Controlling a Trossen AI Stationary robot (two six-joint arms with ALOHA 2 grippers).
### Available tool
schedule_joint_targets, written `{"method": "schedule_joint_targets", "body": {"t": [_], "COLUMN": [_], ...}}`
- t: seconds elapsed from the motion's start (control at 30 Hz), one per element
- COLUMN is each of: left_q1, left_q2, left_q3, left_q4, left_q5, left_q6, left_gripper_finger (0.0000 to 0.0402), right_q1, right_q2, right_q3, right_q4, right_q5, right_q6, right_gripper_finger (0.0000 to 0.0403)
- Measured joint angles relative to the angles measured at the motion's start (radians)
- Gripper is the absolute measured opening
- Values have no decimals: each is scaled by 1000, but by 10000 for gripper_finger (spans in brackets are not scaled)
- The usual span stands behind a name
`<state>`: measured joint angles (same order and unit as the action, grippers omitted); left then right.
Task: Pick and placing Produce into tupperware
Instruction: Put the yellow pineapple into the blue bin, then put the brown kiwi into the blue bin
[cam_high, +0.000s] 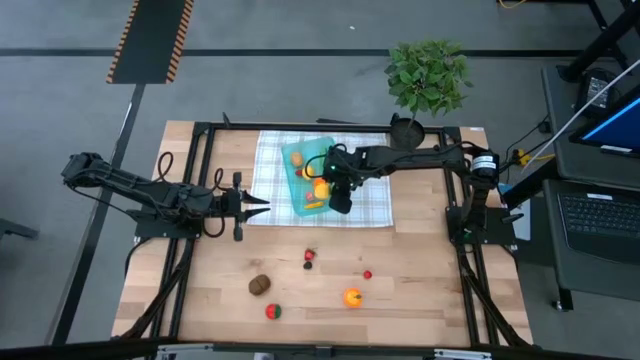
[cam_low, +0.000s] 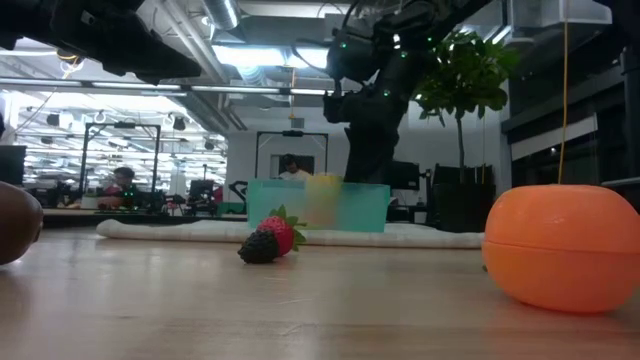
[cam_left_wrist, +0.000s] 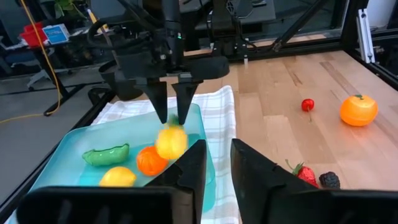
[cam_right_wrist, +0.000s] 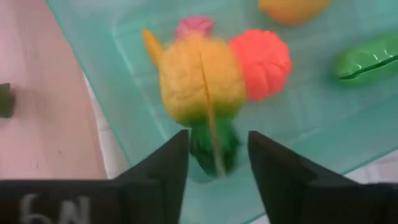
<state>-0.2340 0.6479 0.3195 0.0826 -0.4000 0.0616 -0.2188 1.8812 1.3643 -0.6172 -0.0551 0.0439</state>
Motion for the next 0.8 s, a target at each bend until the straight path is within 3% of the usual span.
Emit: {"method": "schedule_joint_targets", "body": {"t": [0.27,0.63,0.8], "left_q1": [0,0,0], "left_q2": [0,0,0], "left_q3": [0,0,0], "left_q4": [0,51,123], "left_q5": [0,0,-2], "left_q6": [0,15,21], "left_gripper_finger": [80,103,128], "right_q1": [0,37,62], "right_q2": [0,-45,-92], "right_q3": [0,-1,-67], "right_q4": [2,105,345], "right_q5": [1,10,27], "right_q6": [-9,-80,-117], "right_gripper_finger": [236,242,238]}}
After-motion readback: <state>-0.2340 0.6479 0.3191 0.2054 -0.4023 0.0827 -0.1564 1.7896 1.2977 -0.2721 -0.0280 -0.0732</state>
